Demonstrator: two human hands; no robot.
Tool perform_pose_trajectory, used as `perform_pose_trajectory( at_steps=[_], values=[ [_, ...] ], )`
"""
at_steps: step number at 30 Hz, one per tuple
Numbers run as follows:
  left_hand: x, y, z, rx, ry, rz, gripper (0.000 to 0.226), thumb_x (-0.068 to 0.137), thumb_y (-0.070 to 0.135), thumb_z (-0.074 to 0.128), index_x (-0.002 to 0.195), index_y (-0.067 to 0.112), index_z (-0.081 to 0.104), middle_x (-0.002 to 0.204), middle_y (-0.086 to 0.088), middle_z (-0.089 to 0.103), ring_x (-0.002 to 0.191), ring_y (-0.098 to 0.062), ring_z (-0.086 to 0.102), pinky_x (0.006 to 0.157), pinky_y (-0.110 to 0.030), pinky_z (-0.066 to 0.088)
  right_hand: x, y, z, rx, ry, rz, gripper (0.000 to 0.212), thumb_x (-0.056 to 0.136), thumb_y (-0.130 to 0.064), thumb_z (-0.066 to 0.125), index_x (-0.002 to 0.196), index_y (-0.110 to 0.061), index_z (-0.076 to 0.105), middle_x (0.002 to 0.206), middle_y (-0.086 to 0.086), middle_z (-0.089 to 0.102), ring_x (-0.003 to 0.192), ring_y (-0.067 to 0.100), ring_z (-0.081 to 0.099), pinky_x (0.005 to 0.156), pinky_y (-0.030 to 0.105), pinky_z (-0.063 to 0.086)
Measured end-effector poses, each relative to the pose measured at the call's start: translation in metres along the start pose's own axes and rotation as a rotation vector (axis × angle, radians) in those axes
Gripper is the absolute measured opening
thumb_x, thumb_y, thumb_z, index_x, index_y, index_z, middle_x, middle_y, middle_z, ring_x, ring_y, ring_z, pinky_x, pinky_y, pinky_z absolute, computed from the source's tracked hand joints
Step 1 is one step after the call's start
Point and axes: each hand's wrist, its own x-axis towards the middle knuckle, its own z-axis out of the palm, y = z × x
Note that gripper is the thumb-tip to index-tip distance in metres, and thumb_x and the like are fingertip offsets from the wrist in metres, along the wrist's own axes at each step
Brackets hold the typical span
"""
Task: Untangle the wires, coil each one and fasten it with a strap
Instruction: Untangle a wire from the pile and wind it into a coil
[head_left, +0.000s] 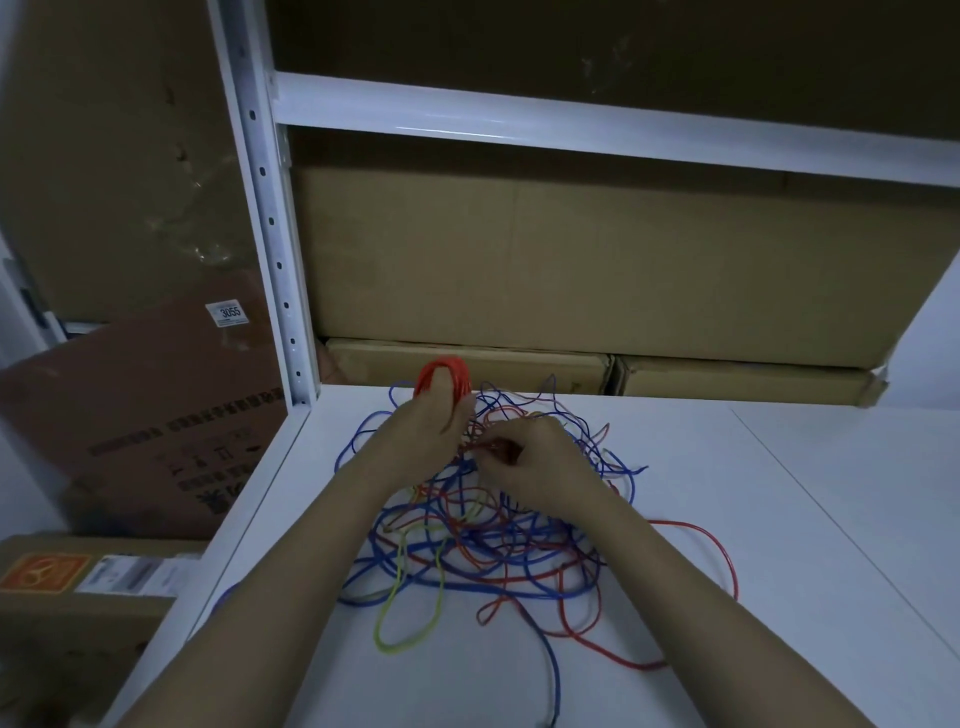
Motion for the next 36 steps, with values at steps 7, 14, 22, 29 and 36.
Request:
perform_pose_trajectory(
  at_steps=[7,14,22,29,36],
  values=[
    [-0.008,0.0,0.001,0.073,-0.294,-0.019,0.048,0.09,0.065,0.027,0.087,0.024,0.053,0.068,0.008,0.052,0.06,0.0,0.049,0.058,-0.022,0.035,0.002,0.017,-0.013,0.179,0.053,0.098,0.011,0.084,-0.012,0.069,0.088,-0.021,0.073,0.083,-0.011,0.069,0.077,0.0,0.062,0.068,0.014,0.049],
    [-0.015,0.001,-0.01,-0.326,-0.513,-0.114,0.049,0.089,0.057,0.046,0.076,0.011,0.055,0.048,0.009,0.044,0.042,-0.008,0.035,0.046,-0.019,0.029,-0.01,0.048,-0.008,0.071,0.118,0.142,0.017,0.083,-0.033,0.072,0.076,-0.018,0.075,0.066,-0.017,0.062,0.068,0.003,0.056,0.063,0.008,0.034],
    [-0.01,0.012,-0.02,-0.588,-0.109,-0.195,0.051,0.102,0.042,0.036,0.061,0.014,0.051,0.045,0.004,0.035,0.041,-0.009,0.026,0.044,-0.019,0.024,-0.007,0.058,-0.006,-0.041,0.057,0.177,0.016,0.091,-0.024,0.064,0.092,-0.01,0.071,0.089,0.005,0.063,0.077,0.015,0.056,0.071,0.028,0.048],
    [-0.006,0.028,-0.022,-0.756,-0.062,-0.119,0.049,0.099,0.043,0.038,0.065,0.012,0.052,0.043,0.006,0.031,0.039,-0.008,0.025,0.043,-0.019,0.024,0.01,0.034,-0.009,0.133,-0.027,0.175,0.017,0.091,-0.027,0.065,0.095,-0.011,0.071,0.091,0.006,0.064,0.081,0.016,0.058,0.072,0.028,0.047],
    [0.002,0.034,-0.033,-0.925,0.076,-0.07,0.048,0.103,0.04,0.031,0.072,0.01,0.052,0.043,0.009,0.031,0.038,-0.007,0.024,0.041,-0.018,0.023,0.017,0.027,-0.017,0.213,-0.027,0.279,0.023,0.094,-0.03,0.059,0.085,-0.013,0.071,0.08,0.006,0.069,0.074,0.016,0.062,0.071,0.032,0.05]
  ],
)
